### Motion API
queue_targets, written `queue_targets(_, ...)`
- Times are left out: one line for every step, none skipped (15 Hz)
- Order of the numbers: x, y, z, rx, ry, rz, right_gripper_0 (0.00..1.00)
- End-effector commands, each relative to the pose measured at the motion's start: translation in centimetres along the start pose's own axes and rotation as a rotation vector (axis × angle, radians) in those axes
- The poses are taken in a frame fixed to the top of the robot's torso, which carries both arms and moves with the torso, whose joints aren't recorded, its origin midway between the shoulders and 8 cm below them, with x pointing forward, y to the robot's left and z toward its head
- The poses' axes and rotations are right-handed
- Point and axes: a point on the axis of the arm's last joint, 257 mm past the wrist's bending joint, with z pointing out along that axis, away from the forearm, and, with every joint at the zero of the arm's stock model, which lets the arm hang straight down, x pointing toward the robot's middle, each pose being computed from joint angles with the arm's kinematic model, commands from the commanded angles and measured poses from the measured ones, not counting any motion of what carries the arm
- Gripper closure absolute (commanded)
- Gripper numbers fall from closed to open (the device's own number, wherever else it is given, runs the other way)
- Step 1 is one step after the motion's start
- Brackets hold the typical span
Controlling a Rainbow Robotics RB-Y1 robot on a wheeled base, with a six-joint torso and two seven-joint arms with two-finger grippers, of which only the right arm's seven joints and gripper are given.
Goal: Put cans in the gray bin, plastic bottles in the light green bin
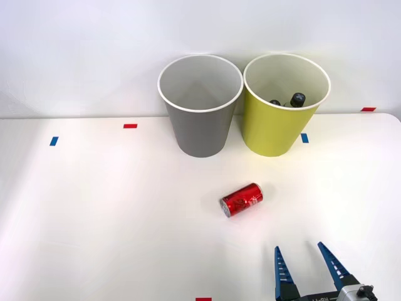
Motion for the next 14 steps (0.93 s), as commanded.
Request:
queue_targets(0.0,0.0,0.0,0.0,0.0,0.0,0.06)
queue_targets(0.0,0.0,0.0,0.0,0.0,0.0,0.06)
queue_targets(0.0,0.0,0.0,0.0,0.0,0.0,0.06)
queue_targets(0.0,0.0,0.0,0.0,0.0,0.0,0.07)
queue_targets(0.0,0.0,0.0,0.0,0.0,0.0,0.06)
queue_targets(0.0,0.0,0.0,0.0,0.0,0.0,0.06)
queue_targets(0.0,0.0,0.0,0.0,0.0,0.0,0.06)
queue_targets(0.0,0.0,0.0,0.0,0.0,0.0,0.06)
queue_targets(0.0,0.0,0.0,0.0,0.0,0.0,0.06)
queue_targets(0.0,0.0,0.0,0.0,0.0,0.0,0.07)
queue_targets(0.0,0.0,0.0,0.0,0.0,0.0,0.06)
queue_targets(0.0,0.0,0.0,0.0,0.0,0.0,0.06)
queue_targets(0.0,0.0,0.0,0.0,0.0,0.0,0.06)
queue_targets(0.0,0.0,0.0,0.0,0.0,0.0,0.06)
